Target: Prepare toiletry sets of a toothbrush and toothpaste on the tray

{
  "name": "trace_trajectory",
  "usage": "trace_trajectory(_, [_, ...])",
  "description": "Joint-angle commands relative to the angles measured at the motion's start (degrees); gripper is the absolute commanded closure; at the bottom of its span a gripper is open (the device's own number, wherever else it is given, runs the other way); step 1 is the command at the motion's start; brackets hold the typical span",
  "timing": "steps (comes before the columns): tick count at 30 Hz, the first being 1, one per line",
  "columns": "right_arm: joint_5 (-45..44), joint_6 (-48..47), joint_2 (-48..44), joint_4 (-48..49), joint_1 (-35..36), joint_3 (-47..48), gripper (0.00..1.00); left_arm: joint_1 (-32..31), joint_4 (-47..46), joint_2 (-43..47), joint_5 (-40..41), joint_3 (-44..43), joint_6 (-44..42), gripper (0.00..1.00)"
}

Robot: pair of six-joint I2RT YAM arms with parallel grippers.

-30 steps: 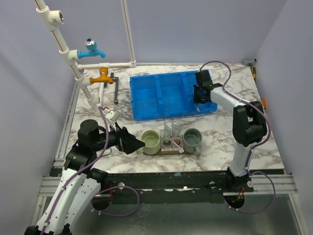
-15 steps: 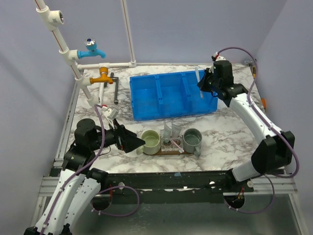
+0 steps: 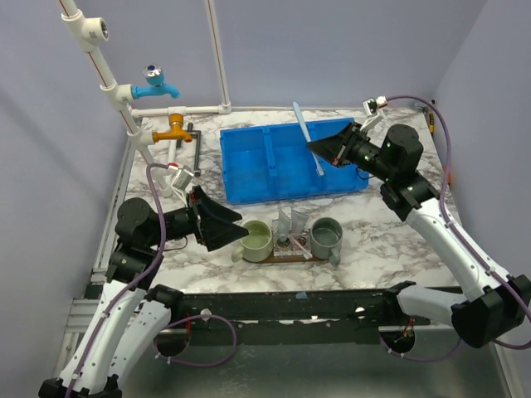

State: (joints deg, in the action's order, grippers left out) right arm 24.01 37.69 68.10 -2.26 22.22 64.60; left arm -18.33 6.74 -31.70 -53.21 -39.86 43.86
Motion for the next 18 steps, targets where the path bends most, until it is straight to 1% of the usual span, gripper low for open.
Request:
trace_trajectory(1, [7.7, 14.2, -4.1, 20.2, 3.3, -5.5, 1.0, 0.2, -16.3, -0.9, -5.2, 0.8, 10.8, 0.01])
trace_trajectory(6, [6.6, 26.4, -5.2, 38.8, 8.0, -11.2, 1.0, 0.1, -33.1, -1.5, -5.9, 4.1, 21.3, 0.01])
trace_trajectory(9, [4.4, 30.8, -3.8, 48.4, 12.6, -12.9, 1.0, 0.0, -45.7, -2.7, -5.5, 7.1, 28.9, 0.01])
trace_trajectory(12, [1.6, 33.5, -2.0, 55.3, 17.1, -13.6, 1.0, -0.3, -53.2, -3.7, -4.8, 8.4, 33.3, 0.01])
trace_trajectory(16, [0.0, 37.8, 1.1, 65.0, 19.6, -14.0, 1.0, -0.9, -60.8, -4.8, -3.1, 9.0, 37.4, 0.01])
trace_trajectory(18, [-0.3, 39.5, 2.7, 67.8, 20.6, -13.6, 1.0, -1.3, -63.0, -5.4, -2.5, 8.5, 38.5, 0.01])
